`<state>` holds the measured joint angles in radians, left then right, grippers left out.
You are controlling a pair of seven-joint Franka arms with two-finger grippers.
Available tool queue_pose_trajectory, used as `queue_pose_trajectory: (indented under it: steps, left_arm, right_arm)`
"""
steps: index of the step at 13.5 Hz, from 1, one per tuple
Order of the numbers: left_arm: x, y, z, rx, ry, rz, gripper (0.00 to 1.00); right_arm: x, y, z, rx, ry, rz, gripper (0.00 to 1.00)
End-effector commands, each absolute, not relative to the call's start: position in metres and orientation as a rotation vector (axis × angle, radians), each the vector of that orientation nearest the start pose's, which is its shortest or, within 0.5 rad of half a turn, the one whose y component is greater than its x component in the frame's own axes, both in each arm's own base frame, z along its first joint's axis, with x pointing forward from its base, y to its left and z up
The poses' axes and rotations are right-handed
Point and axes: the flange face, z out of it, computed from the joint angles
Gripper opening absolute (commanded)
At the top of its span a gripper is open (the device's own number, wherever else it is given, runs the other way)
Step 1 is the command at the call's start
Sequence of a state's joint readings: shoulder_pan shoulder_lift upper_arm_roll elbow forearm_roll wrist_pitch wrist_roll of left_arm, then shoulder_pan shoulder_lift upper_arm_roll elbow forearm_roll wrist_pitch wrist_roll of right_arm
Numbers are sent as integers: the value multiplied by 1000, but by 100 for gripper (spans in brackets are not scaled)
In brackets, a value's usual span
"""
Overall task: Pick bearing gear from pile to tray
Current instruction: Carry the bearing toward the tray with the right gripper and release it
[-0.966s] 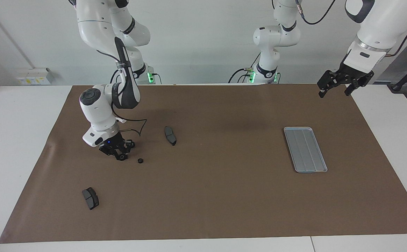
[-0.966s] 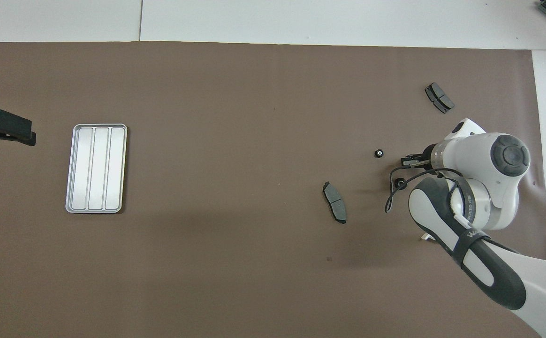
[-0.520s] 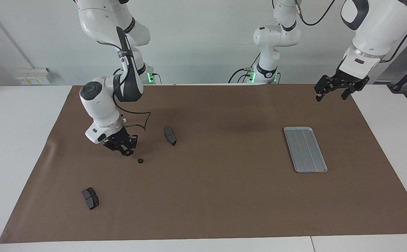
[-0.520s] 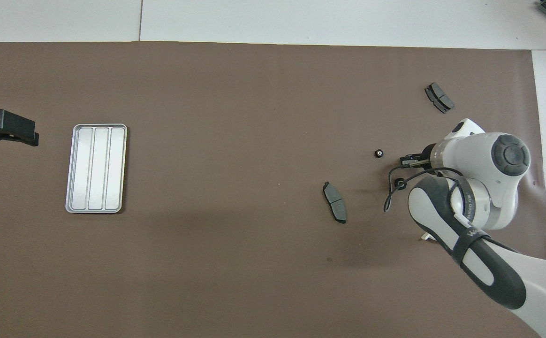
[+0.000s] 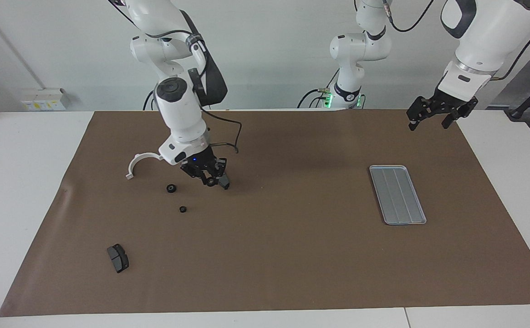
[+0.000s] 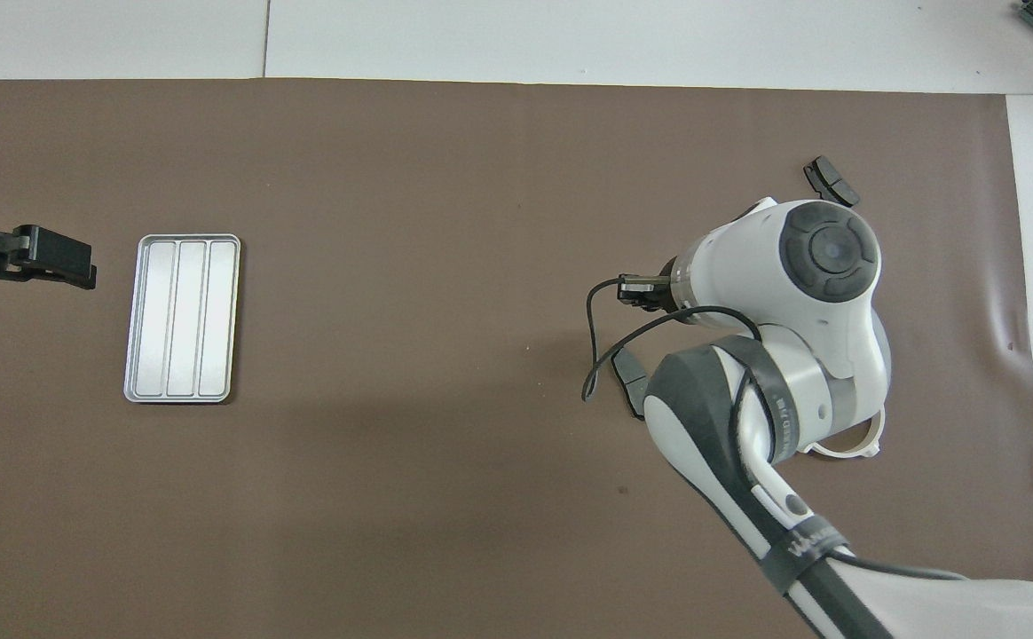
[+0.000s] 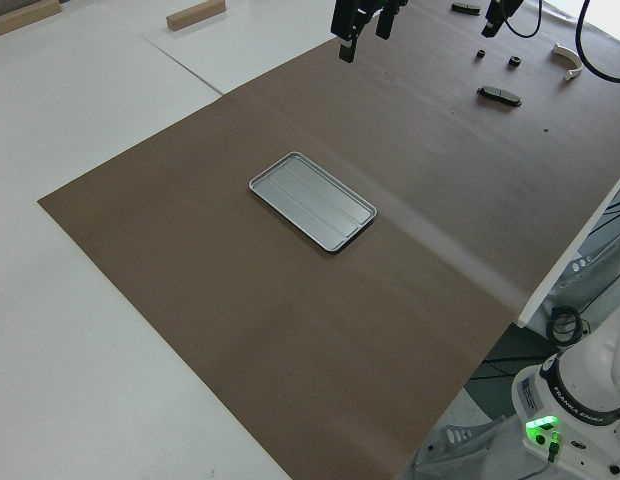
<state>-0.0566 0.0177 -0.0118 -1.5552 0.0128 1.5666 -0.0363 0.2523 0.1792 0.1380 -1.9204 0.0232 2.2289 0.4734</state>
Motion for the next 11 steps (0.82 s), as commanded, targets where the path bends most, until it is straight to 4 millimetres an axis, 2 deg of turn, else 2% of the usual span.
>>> queue_pose_trajectory:
  steps: [1,3,5,8,9,10,11]
  left_arm:
    - [551,-43,621,-3125,68,-52,100]
    - [549,-45,618,-3125,71,-47,100]
    - [549,-45,617,-3125,71,-52,100]
    - [549,-46,616,-3125,73,-50,100]
    - [549,-46,616,-3125,73,-50,100]
    - [549,-46,617,-3125,73,-52,100]
    - [548,-51,617,-3125,87,-52,100]
  right_arm:
    - [566,281,408,-3065,230,-202,0]
    - [558,325,396,-3060,241,-192,0]
    - [558,352,387,-3059,293,-223,0]
    - [549,407,340,-3065,310,-216,0]
    - [554,421,333,-3060,341,-236,0]
    - [558,425,328,-3059,371,-249,0]
    - [554,433,322,-3059,353,-258,0]
